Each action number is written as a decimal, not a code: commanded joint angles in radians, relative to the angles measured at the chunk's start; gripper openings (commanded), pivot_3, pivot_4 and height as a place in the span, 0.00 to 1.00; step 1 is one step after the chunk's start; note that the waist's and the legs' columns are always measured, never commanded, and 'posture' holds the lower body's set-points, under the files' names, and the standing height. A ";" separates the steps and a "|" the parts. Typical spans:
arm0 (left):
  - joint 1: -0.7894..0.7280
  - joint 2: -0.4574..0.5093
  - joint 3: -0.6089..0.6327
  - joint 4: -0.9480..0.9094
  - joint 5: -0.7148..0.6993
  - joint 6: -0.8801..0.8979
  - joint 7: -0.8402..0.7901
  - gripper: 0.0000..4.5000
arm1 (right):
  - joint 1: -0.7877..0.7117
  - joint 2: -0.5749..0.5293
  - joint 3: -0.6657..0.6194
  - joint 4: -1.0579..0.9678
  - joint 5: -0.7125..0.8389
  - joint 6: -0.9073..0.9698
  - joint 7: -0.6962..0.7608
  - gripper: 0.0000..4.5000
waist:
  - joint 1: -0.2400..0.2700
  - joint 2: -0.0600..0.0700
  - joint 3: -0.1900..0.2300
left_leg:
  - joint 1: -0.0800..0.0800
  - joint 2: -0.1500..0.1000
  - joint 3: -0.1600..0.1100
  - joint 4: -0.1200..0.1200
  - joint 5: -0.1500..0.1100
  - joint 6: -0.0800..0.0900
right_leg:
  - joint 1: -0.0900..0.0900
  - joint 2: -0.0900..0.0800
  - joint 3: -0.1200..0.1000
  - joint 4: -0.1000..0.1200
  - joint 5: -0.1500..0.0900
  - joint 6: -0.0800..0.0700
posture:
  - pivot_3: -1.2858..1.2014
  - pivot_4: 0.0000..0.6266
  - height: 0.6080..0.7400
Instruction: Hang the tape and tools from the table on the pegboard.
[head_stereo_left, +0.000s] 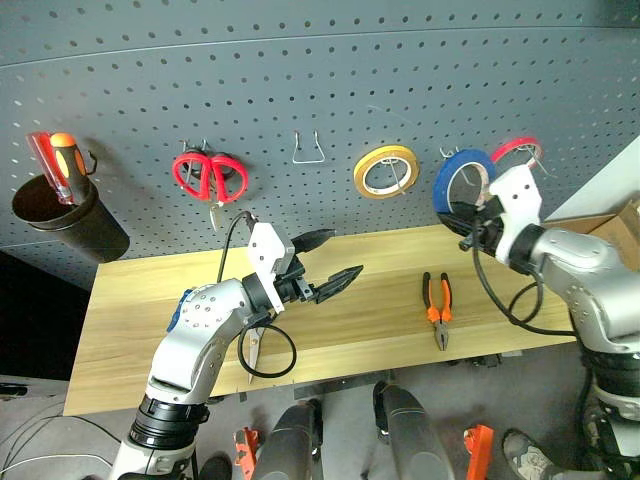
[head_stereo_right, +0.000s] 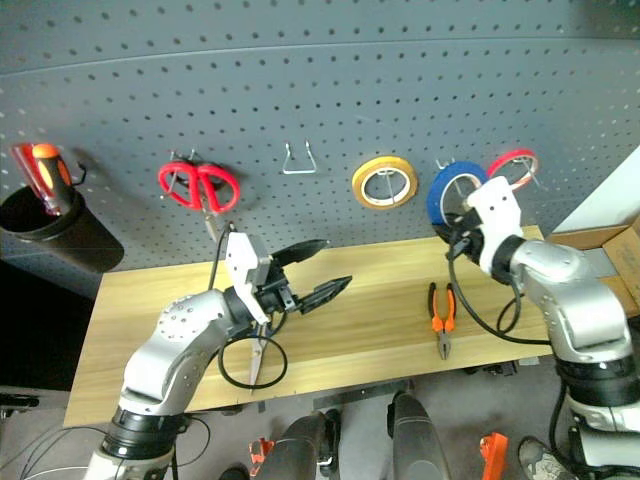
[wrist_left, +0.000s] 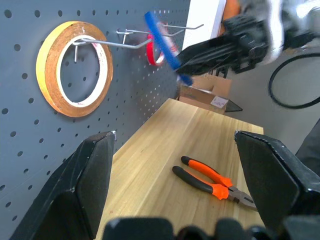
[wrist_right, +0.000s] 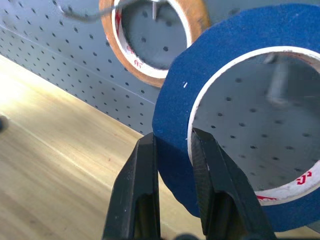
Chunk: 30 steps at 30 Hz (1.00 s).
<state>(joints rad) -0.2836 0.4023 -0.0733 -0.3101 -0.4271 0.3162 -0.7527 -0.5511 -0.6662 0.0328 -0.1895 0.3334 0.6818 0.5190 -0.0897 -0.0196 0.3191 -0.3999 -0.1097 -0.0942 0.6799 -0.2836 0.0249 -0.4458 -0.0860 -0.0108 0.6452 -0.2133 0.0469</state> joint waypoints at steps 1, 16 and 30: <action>-0.001 0.005 0.008 -0.036 0.008 -0.024 0.006 0.91 | -0.045 0.023 0.023 0.054 -0.050 -0.020 -0.009 0.15 | 0.001 0.000 0.000 | 0.000 0.000 0.000 0.000 0.000 0.000 | 0.000 0.000 0.000 0.000 0.000 0.000 | 0.43 0.51 1.00; 0.005 0.005 0.007 -0.035 0.018 -0.033 0.016 0.91 | 0.027 -0.028 -0.035 -0.073 -0.101 0.041 -0.007 1.00 | 0.006 0.000 0.000 | -0.001 0.000 0.000 0.000 0.000 0.000 | -0.001 0.000 0.000 -0.001 0.000 0.000 | 0.43 0.50 1.00; 0.130 0.145 -0.043 0.088 0.150 -0.204 -0.131 0.91 | 0.322 0.016 -0.021 -0.184 -0.054 0.419 -0.115 1.00 | -0.009 -0.002 0.001 | 0.003 0.001 0.001 0.000 -0.001 0.002 | 0.002 0.000 0.001 -0.002 0.002 -0.002 | 0.43 0.54 1.00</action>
<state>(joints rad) -0.1689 0.5309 -0.1160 -0.1951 -0.2849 0.1423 -0.8648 -0.1921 -0.6789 0.0109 -0.3850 0.3074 1.0530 0.4810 -0.0992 -0.0219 0.3202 -0.3977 -0.1086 -0.0929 0.6796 -0.2832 0.0263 -0.4445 -0.0859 -0.0093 0.6437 -0.2097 0.0447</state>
